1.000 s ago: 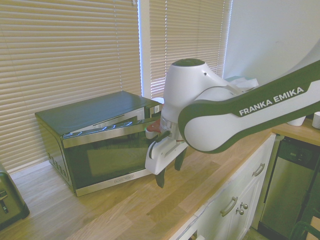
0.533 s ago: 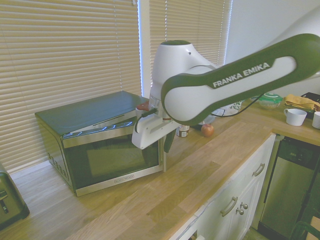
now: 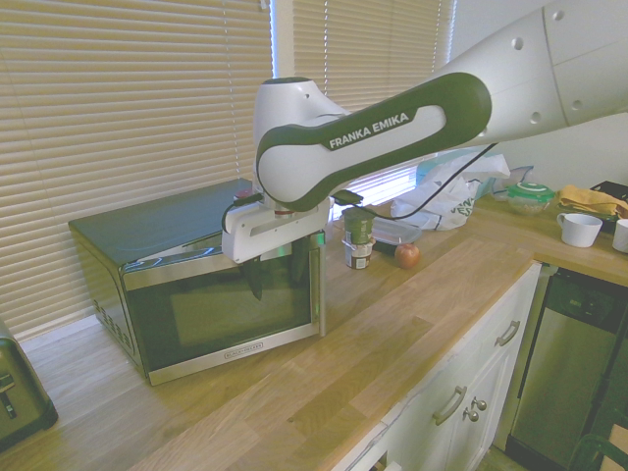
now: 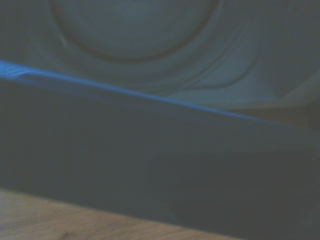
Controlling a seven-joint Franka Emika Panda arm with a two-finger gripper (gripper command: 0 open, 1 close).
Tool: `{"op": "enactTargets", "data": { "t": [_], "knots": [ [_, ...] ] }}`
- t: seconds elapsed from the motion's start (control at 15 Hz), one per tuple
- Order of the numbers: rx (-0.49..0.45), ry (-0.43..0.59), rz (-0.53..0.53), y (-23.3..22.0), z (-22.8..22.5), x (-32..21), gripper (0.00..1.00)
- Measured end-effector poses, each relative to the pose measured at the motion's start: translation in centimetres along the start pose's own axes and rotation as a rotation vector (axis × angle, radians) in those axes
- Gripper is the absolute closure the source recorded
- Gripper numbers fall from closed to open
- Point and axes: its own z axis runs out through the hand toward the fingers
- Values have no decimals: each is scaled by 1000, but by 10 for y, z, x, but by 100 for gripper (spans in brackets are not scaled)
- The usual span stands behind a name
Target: Close the microwave
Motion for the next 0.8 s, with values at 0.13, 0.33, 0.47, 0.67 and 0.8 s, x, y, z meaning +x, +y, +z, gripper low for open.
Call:
{"op": "enactTargets", "data": {
  "t": [0.13, 0.33, 0.47, 0.67, 0.8],
  "knots": [
    [-8, 1, 28, -7, 1, 25, 0],
    [-7, -3, 49, -26, 1, 52, 0],
    [-34, -34, 45, -36, 4, 60, 0],
    [-51, -56, 41, -48, 6, 68, 0],
    [-53, -65, 38, -50, 6, 69, 0]
  ]
}}
